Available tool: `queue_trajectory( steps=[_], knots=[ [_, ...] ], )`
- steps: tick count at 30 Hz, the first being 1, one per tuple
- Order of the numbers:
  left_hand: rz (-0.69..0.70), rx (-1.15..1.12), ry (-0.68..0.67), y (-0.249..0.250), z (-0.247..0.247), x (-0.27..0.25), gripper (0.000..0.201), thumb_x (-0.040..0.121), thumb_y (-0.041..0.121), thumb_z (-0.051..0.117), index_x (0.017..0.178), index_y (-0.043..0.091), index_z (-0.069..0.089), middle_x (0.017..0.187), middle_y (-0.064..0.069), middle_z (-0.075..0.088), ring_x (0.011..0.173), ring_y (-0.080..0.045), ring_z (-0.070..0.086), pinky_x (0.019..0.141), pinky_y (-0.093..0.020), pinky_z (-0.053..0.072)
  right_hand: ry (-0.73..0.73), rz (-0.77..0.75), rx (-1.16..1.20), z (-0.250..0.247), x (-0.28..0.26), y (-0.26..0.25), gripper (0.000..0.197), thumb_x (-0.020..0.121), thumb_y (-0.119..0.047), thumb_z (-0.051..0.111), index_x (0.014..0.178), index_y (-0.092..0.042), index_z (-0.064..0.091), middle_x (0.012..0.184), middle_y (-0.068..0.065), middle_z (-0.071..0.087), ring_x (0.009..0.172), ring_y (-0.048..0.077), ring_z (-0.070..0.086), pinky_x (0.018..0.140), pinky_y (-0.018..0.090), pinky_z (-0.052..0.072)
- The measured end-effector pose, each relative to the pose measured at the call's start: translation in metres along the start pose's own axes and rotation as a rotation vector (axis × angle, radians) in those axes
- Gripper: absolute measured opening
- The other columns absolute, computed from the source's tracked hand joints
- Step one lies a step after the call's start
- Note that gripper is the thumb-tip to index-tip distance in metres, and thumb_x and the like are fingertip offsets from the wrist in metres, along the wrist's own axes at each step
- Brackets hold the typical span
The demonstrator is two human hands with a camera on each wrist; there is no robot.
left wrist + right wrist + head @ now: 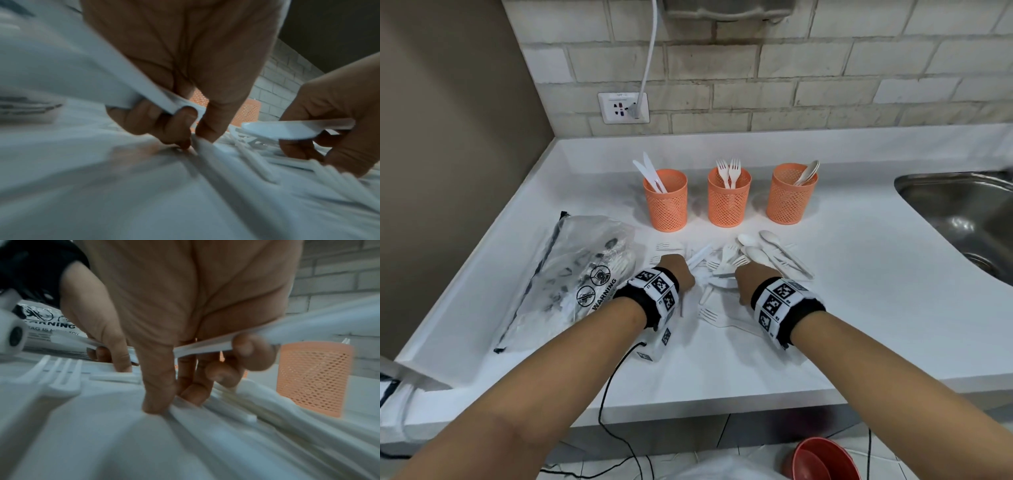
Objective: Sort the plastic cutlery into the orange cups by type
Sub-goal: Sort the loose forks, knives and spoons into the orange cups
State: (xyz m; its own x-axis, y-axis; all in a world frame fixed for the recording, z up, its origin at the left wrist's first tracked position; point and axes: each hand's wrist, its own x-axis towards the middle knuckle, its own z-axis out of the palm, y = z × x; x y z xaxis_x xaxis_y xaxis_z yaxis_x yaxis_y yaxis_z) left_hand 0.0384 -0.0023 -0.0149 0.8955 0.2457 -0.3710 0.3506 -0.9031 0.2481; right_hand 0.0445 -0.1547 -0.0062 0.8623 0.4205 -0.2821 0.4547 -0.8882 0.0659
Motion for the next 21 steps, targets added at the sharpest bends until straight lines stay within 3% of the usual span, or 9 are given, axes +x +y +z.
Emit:
queue_trajectory(
  steps=[2, 4, 7, 10, 13, 17, 21],
  knots=[
    [-0.006, 0.014, -0.007, -0.005, -0.002, 0.002, 0.015, 0.09, 0.013, 0.05, 0.095, 0.002, 0.059, 0.08, -0.008, 0.052, 0.089, -0.026, 0.055, 0.056, -0.022, 0.04, 0.008, 0.001, -0.016, 0.002, 0.0, 0.001, 0.029, 0.096, -0.01, 0.039, 0.121, -0.003, 0.051, 0.131, 0.012, 0.055, 0.128, 0.022, 0.046, 0.114, 0.03, 0.026],
    [-0.026, 0.01, 0.002, -0.01, -0.005, 0.002, 0.015, 0.092, 0.013, 0.045, 0.093, 0.003, 0.057, 0.078, -0.007, 0.048, 0.086, -0.022, 0.048, 0.058, -0.022, 0.04, -0.024, 0.015, -0.011, 0.0, -0.001, 0.001, 0.027, 0.095, -0.009, 0.038, 0.115, -0.005, 0.055, 0.125, 0.01, 0.058, 0.121, 0.023, 0.053, 0.105, 0.031, 0.039],
    [-0.039, 0.002, 0.026, -0.018, -0.011, 0.005, 0.032, 0.095, 0.014, 0.041, 0.117, -0.004, 0.055, 0.109, -0.019, 0.058, 0.103, -0.029, 0.056, 0.086, -0.03, 0.045, -0.096, 0.035, -0.028, -0.003, -0.002, -0.001, 0.026, 0.093, -0.012, 0.041, 0.112, -0.007, 0.058, 0.121, 0.008, 0.06, 0.116, 0.023, 0.056, 0.093, 0.034, 0.047],
    [-0.017, -0.027, 0.064, -0.024, -0.015, 0.006, 0.033, 0.096, 0.014, 0.04, 0.121, -0.003, 0.053, 0.125, -0.019, 0.057, 0.116, -0.031, 0.054, 0.093, -0.031, 0.043, -0.061, 0.034, -0.035, -0.001, -0.004, -0.004, 0.029, 0.095, -0.015, 0.038, 0.12, -0.01, 0.052, 0.124, 0.007, 0.059, 0.117, 0.023, 0.055, 0.092, 0.034, 0.046],
    [-0.004, -0.086, 0.087, -0.029, -0.016, 0.01, 0.033, 0.095, 0.014, 0.04, 0.123, 0.001, 0.05, 0.127, -0.018, 0.056, 0.116, -0.031, 0.053, 0.093, -0.032, 0.043, -0.025, -0.003, -0.008, 0.0, -0.003, -0.006, 0.038, 0.095, -0.015, 0.036, 0.133, -0.012, 0.039, 0.129, 0.008, 0.055, 0.121, 0.025, 0.052, 0.094, 0.034, 0.042],
    [-0.014, -0.132, 0.105, -0.029, -0.015, 0.011, 0.033, 0.096, 0.016, 0.036, 0.124, 0.001, 0.048, 0.129, -0.018, 0.053, 0.118, -0.032, 0.051, 0.094, -0.033, 0.041, 0.001, -0.008, 0.008, 0.003, 0.003, -0.007, 0.039, 0.097, -0.013, 0.033, 0.135, -0.015, 0.041, 0.134, 0.006, 0.052, 0.124, 0.023, 0.05, 0.1, 0.034, 0.04],
    [0.015, -0.162, 0.088, -0.026, -0.011, 0.013, 0.033, 0.095, 0.015, 0.036, 0.116, -0.002, 0.054, 0.126, -0.02, 0.055, 0.116, -0.034, 0.051, 0.093, -0.031, 0.04, 0.031, -0.014, 0.015, 0.001, 0.007, -0.006, 0.042, 0.098, -0.01, 0.033, 0.14, -0.013, 0.036, 0.145, 0.006, 0.039, 0.137, 0.019, 0.035, 0.112, 0.031, 0.026]
  ],
)
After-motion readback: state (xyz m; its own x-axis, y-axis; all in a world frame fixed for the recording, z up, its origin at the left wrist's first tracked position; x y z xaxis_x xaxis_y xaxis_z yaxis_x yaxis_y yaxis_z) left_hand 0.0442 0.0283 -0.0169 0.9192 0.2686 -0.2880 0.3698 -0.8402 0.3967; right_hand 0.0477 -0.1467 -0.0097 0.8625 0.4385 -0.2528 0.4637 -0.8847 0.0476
